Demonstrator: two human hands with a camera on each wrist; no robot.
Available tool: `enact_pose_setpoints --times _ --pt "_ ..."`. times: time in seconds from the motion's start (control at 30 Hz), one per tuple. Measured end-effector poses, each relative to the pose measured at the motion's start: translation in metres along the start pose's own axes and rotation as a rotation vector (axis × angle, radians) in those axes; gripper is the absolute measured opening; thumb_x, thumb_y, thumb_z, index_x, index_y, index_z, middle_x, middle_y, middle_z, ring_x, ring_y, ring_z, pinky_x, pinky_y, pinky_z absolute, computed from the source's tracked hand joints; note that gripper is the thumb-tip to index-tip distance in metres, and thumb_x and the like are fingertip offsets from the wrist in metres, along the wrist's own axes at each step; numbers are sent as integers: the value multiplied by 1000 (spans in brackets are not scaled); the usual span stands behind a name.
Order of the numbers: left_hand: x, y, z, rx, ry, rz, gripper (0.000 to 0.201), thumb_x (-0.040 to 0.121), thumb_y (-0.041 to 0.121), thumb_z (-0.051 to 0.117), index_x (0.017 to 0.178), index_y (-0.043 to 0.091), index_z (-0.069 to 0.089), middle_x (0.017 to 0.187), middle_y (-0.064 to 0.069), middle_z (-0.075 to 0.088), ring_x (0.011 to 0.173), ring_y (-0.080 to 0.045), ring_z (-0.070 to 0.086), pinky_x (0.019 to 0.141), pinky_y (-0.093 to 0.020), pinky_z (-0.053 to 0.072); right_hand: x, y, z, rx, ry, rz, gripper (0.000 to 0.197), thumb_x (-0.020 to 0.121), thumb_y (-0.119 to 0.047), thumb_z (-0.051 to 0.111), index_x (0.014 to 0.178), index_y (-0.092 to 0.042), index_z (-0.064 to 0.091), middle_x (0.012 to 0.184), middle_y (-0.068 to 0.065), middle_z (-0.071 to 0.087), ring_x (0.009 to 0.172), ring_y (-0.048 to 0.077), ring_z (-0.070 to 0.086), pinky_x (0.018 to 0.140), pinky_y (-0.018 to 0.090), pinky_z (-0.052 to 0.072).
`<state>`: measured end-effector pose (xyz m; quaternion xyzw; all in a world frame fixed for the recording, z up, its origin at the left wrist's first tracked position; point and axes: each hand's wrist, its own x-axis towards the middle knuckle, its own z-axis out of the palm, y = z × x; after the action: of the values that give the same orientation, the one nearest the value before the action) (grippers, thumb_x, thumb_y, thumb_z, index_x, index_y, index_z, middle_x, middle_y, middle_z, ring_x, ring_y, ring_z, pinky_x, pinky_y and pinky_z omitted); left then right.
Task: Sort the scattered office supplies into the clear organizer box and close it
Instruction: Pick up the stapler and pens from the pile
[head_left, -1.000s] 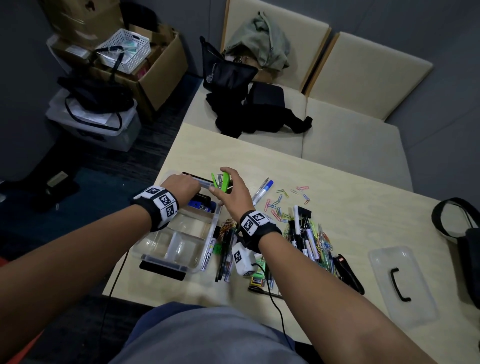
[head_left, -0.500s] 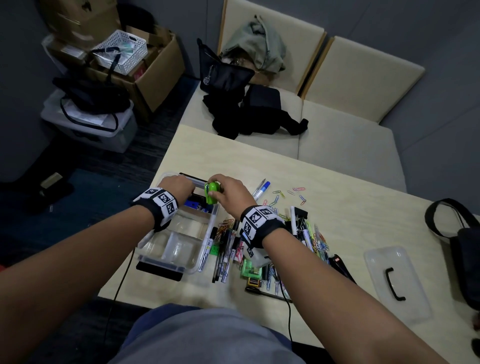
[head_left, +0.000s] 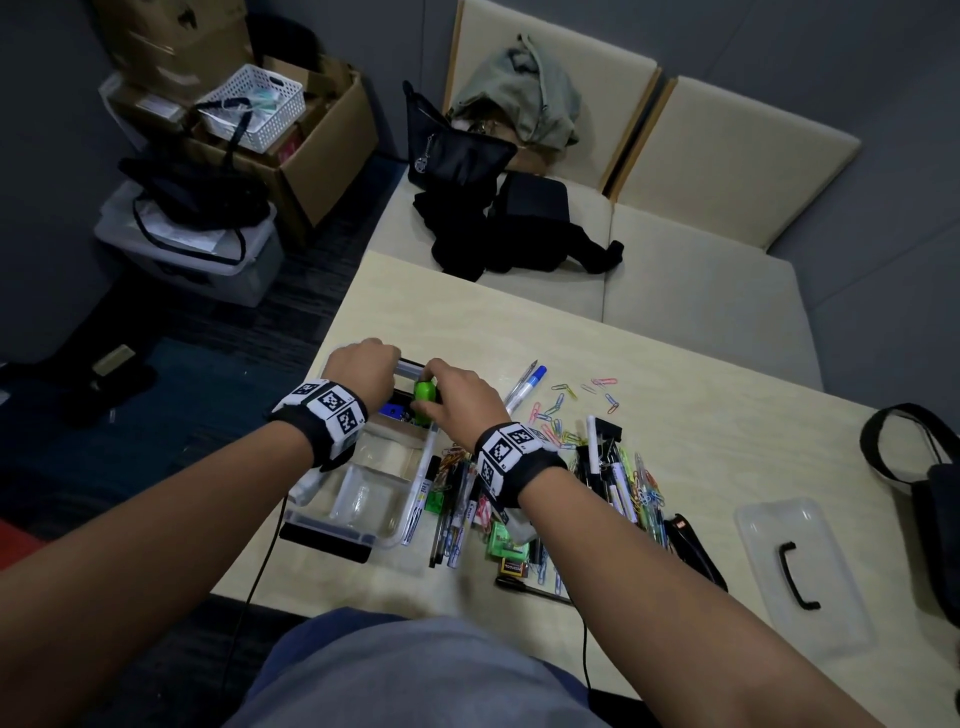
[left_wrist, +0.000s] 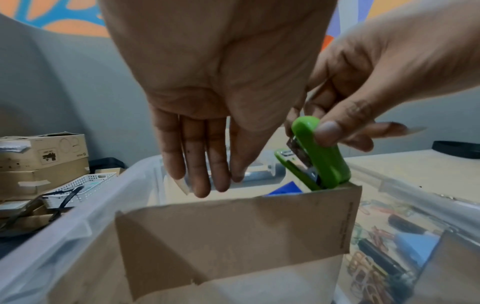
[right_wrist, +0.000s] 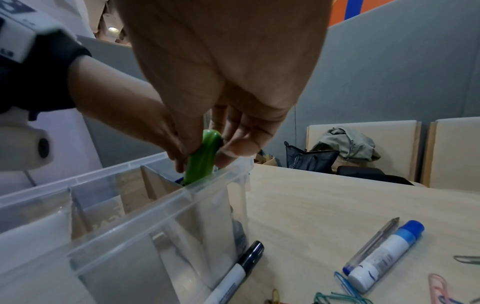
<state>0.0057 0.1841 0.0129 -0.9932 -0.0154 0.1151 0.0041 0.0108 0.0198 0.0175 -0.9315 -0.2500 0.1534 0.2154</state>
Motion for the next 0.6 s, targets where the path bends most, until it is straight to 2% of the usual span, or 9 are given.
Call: enact_pose_setpoints --times 0.1,0.17,0.27,0.33,0.43,0.5,0.6 --pt "2 1 4 -70 103 -8 22 86 3 54 108 8 56 102 -14 52 84 -33 56 61 -36 36 1 -1 5 -32 18 3 31 89 -34 67 112 -16 54 102 6 65 89 26 60 63 31 42" --pt "6 -1 8 -121 110 4 30 84 -1 55 112 9 57 105 -15 49 82 -33 55 58 -36 37 2 -1 9 -62 27 4 30 89 -31 67 111 -15 56 105 5 62 93 26 60 65 32 43" --pt "11 -6 11 -175 63 9 20 89 3 56 104 12 65 102 -12 49 79 -30 54 59 -36 42 4 -2 14 -135 26 6 29 88 -29 68 111 -13 59 108 6 56 98 25 56 70 34 47" --pt "15 -10 9 -190 39 4 16 90 4 57 100 14 66 99 -9 49 75 -28 52 58 -34 42 6 -3 16 -195 12 -5 27 88 -24 67 109 -8 60 110 9 53 100 26 51 70 36 44" --pt "16 -11 7 -214 18 -6 15 90 5 59 98 15 66 99 -9 50 75 -30 56 59 -33 41 8 -6 19 -345 -8 -46 15 84 0 60 99 -2 62 109 14 49 101 32 48 68 35 34" --pt "12 -11 8 -242 48 -20 14 89 2 58 98 11 63 99 -11 49 69 -31 55 57 -36 43 9 -8 20 -396 -18 -62 18 80 6 58 96 0 63 108 15 49 100 34 48 68 35 31" --pt "2 -15 9 -278 131 -42 6 88 4 55 93 7 56 95 -13 50 64 -35 55 55 -40 45 13 -9 19 -440 -28 -76 18 82 3 60 99 0 64 109 15 50 101 34 48 71 36 33"
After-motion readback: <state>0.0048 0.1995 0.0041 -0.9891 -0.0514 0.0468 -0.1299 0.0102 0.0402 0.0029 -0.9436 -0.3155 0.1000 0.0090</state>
